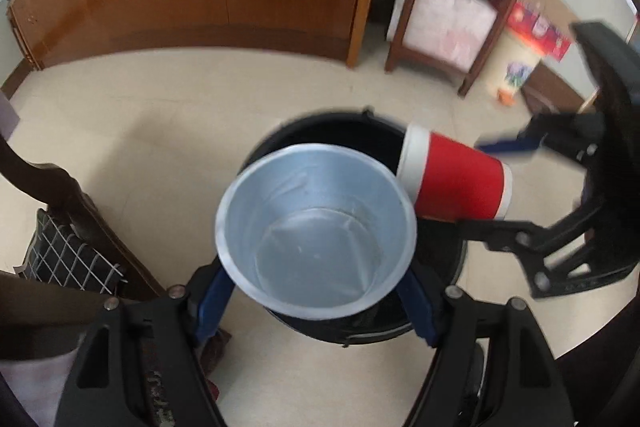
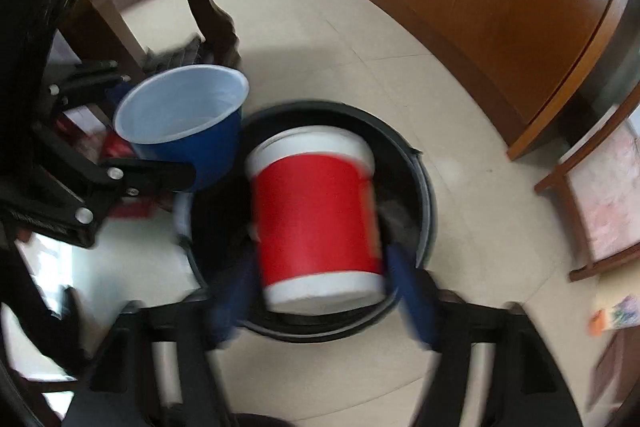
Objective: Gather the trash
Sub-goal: 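Open both tools to drop both cups into the bucket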
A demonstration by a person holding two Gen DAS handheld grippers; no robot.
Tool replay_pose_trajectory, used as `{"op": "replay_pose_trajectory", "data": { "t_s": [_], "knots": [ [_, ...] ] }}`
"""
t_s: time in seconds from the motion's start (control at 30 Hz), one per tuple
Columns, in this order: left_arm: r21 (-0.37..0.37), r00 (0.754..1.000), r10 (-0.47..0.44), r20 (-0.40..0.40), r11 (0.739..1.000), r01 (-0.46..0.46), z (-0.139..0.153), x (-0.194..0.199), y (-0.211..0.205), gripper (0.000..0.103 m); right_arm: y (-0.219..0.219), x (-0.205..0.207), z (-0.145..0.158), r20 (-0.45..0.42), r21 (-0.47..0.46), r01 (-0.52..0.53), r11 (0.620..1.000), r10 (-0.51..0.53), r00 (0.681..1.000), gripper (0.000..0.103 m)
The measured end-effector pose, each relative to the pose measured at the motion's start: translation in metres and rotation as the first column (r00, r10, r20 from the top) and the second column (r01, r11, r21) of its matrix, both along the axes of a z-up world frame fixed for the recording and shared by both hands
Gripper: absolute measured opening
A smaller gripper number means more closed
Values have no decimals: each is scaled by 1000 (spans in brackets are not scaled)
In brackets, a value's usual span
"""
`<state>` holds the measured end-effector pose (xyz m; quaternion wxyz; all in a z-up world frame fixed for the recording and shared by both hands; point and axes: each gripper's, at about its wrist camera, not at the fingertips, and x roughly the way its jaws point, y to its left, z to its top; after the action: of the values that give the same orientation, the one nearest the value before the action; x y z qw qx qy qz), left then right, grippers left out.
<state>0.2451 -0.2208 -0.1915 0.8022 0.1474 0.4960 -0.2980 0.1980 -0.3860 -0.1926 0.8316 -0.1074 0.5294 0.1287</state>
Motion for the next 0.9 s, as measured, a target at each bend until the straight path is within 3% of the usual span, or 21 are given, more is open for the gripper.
{"op": "replay_pose_trajectory", "data": {
  "t_s": [0.07, 0.1, 0.3, 0.53, 0.9],
  "knots": [
    [7, 1000, 15, -2, 1000, -15, -7, 1, 2, 98, -9, 1, -4, -25, 14, 12, 1000, -12, 1000, 103],
    [23, 999, 31, 15, 999, -31, -7, 0, 2, 99, -14, 0, -3, -16, 7, 24, 1000, -24, 1000, 103],
    [28, 994, 77, 77, 996, -79, 17, -21, 12, 100, -35, -9, 20, 42, 49, 136, 989, -138, 989, 103],
    [-35, 970, 166, 176, 986, -162, 67, -44, 38, 102, -20, -28, 67, 139, 42, 215, 976, -219, 966, 103],
    [-101, 928, 290, 233, 956, -274, 103, -58, 85, 102, 28, -43, 110, 207, 126, 188, 974, -211, 955, 103]
  ]
}}
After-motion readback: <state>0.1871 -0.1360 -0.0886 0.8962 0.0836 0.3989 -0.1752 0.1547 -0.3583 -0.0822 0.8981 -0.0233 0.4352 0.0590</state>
